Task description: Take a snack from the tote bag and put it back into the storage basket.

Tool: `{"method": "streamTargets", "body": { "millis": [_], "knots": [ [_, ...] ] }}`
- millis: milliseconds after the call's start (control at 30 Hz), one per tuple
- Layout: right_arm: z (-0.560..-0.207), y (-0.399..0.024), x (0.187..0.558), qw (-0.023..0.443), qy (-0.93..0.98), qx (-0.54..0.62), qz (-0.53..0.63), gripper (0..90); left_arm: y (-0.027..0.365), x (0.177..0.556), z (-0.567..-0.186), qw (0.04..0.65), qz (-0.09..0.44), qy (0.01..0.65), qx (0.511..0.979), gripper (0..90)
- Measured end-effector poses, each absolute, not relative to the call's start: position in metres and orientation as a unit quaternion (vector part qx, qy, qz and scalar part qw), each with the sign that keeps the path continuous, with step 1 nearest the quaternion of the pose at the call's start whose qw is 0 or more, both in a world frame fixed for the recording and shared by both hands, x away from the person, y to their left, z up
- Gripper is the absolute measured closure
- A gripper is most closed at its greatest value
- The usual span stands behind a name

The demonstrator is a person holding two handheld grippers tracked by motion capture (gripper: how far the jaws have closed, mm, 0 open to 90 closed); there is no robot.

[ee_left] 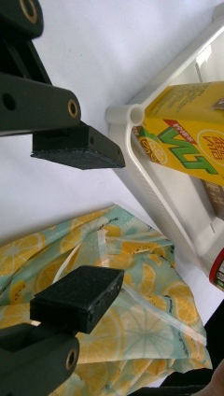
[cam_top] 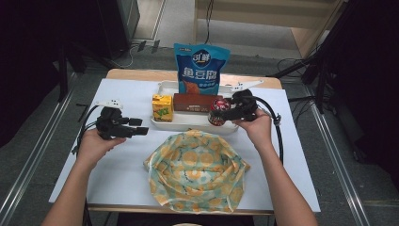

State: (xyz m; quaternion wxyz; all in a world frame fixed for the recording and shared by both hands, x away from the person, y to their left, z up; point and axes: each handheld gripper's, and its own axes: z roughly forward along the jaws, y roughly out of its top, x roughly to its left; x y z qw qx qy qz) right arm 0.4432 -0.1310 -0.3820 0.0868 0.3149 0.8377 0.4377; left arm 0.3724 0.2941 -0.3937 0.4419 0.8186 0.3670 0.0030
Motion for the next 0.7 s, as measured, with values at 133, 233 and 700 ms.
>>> {"method": "streamTargets", "body": {
  "millis": [133, 233, 700],
  "knots": [
    [-0.385, -0.132, 0.445, 0.092, 0.836, 0.323, 0.434, 26.7, 0.294, 0.372, -0.394, 0.442, 0.004, 0.367, 0.818, 40.2],
    [-0.387, -0.134, 0.447, 0.094, 0.835, 0.327, 0.433, 26.7, 0.293, 0.372, -0.394, 0.441, 0.004, 0.367, 0.819, 40.3],
    [-0.399, -0.138, 0.453, 0.103, 0.828, 0.35, 0.425, 26.8, 0.294, 0.372, -0.393, 0.443, 0.004, 0.365, 0.819, 40.3]
  ]
}}
